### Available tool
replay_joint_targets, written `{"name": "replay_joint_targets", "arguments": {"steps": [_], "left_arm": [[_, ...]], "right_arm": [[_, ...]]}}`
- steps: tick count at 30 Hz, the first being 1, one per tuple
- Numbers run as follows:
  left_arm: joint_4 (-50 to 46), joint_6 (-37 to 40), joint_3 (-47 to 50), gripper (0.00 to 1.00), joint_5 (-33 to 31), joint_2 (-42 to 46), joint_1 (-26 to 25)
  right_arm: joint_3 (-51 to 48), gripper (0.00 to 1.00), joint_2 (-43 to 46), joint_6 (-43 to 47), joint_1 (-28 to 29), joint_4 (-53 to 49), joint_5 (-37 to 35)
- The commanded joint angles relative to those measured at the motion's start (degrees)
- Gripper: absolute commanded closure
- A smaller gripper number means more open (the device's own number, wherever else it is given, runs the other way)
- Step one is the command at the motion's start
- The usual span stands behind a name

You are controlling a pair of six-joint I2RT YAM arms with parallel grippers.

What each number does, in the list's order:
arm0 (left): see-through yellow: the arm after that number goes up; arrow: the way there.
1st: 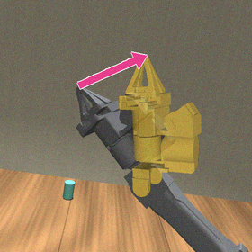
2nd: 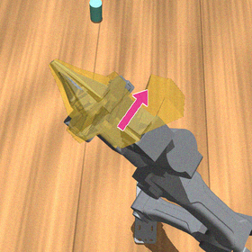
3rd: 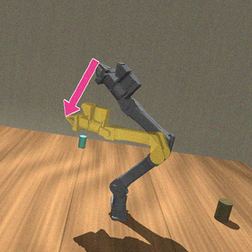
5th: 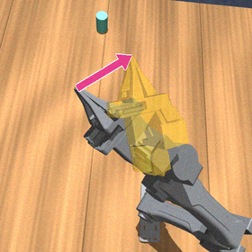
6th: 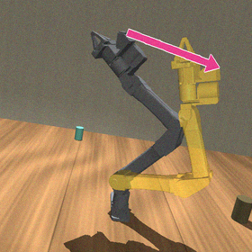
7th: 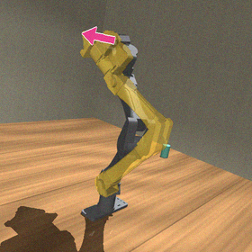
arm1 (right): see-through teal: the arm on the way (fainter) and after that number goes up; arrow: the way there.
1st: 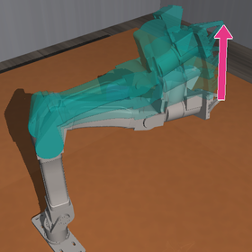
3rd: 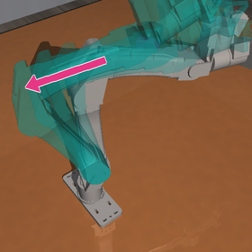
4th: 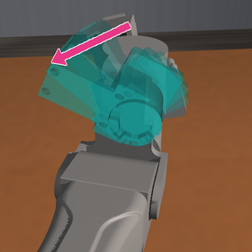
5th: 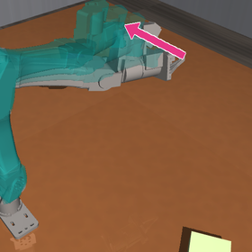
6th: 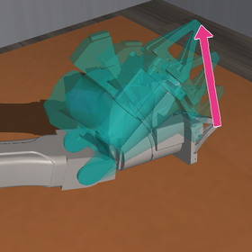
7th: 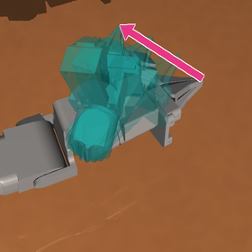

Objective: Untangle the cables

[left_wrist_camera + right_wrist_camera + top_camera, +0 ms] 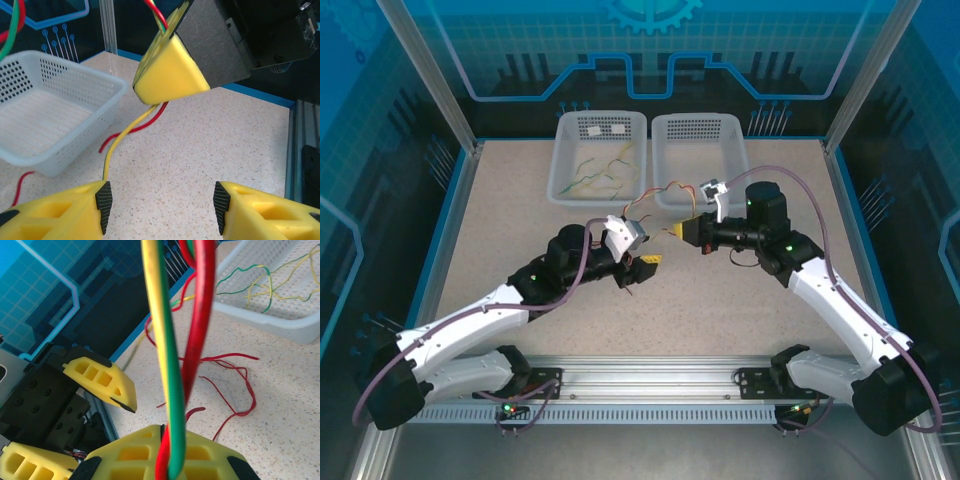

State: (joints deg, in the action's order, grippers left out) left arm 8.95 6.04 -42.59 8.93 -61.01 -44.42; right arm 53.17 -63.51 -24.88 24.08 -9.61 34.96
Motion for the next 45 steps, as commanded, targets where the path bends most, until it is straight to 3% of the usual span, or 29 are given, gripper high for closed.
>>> {"name": "replay_joint_targets", "arguments": {"steps": [1,5,6,8,12,14,21,24,29,30,32,34,36,37,39,41,45], "left_arm": [[0.3,4.1,0.5,0.37,1.4,1.0,-0.3],[-0.1,5.3,0.3,0.38,0.9,-0.1,-0.2],[0.4,5.6,0.6,0.42,1.0,-0.4,-0.2],[1.0,5.8,0.6,0.52,0.9,-1.0,-0.3],[2.1,6.2,1.0,0.91,-0.2,-1.2,-0.3],[2.1,6.1,0.9,1.00,-0.2,-1.1,-0.3],[1.9,4.8,1.0,1.00,-0.1,-0.3,-0.3],[3.2,3.7,1.6,1.00,-0.5,0.3,-0.2],[4.9,3.9,2.6,1.00,-2.6,0.9,-0.2],[4.9,4.2,2.8,0.88,-2.7,1.2,-0.3],[5.9,5.5,3.9,0.77,-3.5,2.2,-0.2],[6.8,6.6,5.0,0.50,-4.2,3.5,-0.3],[8.5,7.7,6.4,0.44,-4.9,4.9,-0.2],[9.6,8.6,7.3,0.35,-5.0,5.4,-0.2],[9.8,10.1,7.9,0.31,-3.6,5.8,-0.2],[9.6,10.4,7.6,0.20,-3.5,5.2,-0.2],[10.3,11.1,7.4,0.20,-5.7,3.3,-0.2]], "right_arm": [[1.7,1.00,0.1,-1.6,0.9,0.4,2.6],[1.9,1.00,-0.3,-2.2,2.2,2.2,4.2],[2.1,1.00,-0.4,-2.0,2.4,2.0,4.1],[2.1,1.00,-0.4,-1.9,2.7,2.0,3.8],[2.0,1.00,-0.5,-2.1,2.8,2.0,4.3],[2.2,1.00,-0.3,-2.1,2.9,1.8,4.2],[2.7,1.00,-0.2,-1.4,3.1,1.1,3.5],[2.3,0.94,0.9,-0.8,3.3,1.7,3.0],[2.3,1.00,2.1,0.5,3.3,0.6,2.6],[2.6,1.00,1.9,0.8,3.3,-0.1,2.6],[2.6,1.00,1.6,1.8,3.3,-1.4,2.5],[2.2,1.00,1.6,2.3,3.3,-1.5,2.3],[2.0,1.00,1.8,2.4,3.3,-0.9,2.8],[1.8,1.00,1.8,2.4,3.3,-0.4,3.0],[1.4,1.00,1.7,2.2,3.3,0.6,3.5],[1.3,1.00,1.5,2.1,3.3,1.4,4.3],[0.8,1.00,1.6,2.2,4.1,3.7,6.8]]}}
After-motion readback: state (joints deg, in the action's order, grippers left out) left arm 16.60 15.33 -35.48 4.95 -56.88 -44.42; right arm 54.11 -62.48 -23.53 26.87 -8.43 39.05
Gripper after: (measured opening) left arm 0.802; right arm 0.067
